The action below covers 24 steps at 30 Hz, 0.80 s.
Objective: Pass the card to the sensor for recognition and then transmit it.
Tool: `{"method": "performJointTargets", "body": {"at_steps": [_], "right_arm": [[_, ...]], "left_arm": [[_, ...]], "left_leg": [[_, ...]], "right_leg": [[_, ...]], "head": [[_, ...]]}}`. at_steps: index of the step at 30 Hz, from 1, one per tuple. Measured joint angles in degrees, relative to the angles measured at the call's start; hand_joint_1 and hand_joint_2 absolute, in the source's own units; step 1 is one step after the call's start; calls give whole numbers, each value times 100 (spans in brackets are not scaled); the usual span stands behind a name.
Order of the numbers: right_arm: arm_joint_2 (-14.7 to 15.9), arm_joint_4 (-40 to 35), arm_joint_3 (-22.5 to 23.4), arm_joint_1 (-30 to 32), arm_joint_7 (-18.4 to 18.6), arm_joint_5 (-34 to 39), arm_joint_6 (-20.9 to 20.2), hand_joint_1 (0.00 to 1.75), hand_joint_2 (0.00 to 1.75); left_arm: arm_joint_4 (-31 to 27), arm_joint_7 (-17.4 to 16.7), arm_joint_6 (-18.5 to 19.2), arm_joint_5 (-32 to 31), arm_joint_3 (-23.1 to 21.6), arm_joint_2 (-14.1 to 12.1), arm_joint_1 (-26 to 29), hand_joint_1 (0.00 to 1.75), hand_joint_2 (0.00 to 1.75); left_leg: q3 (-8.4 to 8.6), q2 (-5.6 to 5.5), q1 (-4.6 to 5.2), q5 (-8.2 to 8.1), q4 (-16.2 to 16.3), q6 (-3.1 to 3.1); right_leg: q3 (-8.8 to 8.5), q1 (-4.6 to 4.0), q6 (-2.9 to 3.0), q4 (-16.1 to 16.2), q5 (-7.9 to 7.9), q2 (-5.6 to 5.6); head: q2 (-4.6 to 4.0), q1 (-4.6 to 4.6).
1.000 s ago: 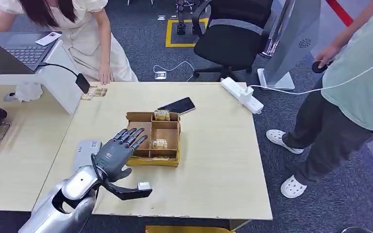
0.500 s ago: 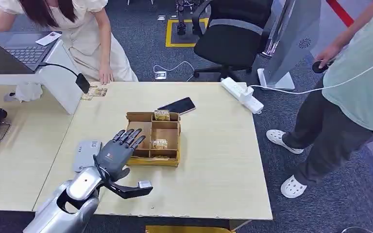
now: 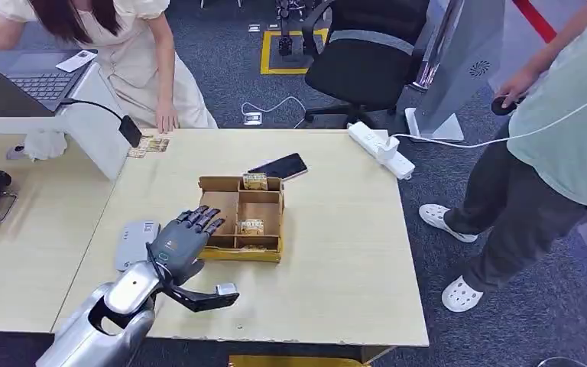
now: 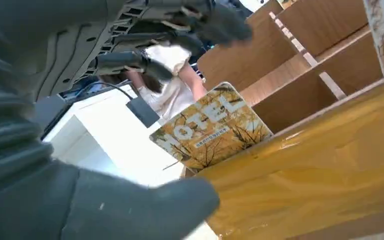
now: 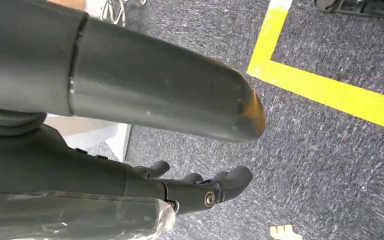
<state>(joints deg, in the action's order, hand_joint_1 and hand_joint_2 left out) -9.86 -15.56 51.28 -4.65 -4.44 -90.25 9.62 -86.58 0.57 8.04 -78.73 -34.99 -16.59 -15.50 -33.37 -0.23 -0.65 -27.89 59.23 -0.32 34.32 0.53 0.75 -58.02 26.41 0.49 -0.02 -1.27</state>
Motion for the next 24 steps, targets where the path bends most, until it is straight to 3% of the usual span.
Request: {"method": "performJointTargets", "body": {"at_steps": [2, 4, 5, 24], "right_arm": [[0, 0, 0, 0, 0, 0, 0, 0, 0], [0, 0, 0, -1, -22, 0, 0, 0, 0], [0, 0, 2, -1, -22, 0, 0, 0, 0], [0, 0, 87, -6, -52, 0, 0, 0, 0]], "left_arm": [[0, 4, 2, 9, 26, 0, 0, 166, 175], [0, 9, 2, 15, 57, 0, 0, 166, 175], [0, 11, 2, 20, 61, 0, 1, 175, 175], [-2, 188, 0, 360, 90, -63, -4, 175, 175]], "left_leg": [[0, 0, 0, 0, 0, 0], [0, 0, 0, 0, 0, 0], [0, 0, 0, 0, 0, 0], [0, -1, 0, 0, 0, 0]], "right_leg": [[0, 0, 0, 0, 0, 0], [0, 0, 0, 0, 0, 0], [0, 0, 0, 0, 0, 0], [-1, 0, 0, -1, 0, -1]], "head": [[2, -2], [0, 0], [0, -2], [0, 0]]}}
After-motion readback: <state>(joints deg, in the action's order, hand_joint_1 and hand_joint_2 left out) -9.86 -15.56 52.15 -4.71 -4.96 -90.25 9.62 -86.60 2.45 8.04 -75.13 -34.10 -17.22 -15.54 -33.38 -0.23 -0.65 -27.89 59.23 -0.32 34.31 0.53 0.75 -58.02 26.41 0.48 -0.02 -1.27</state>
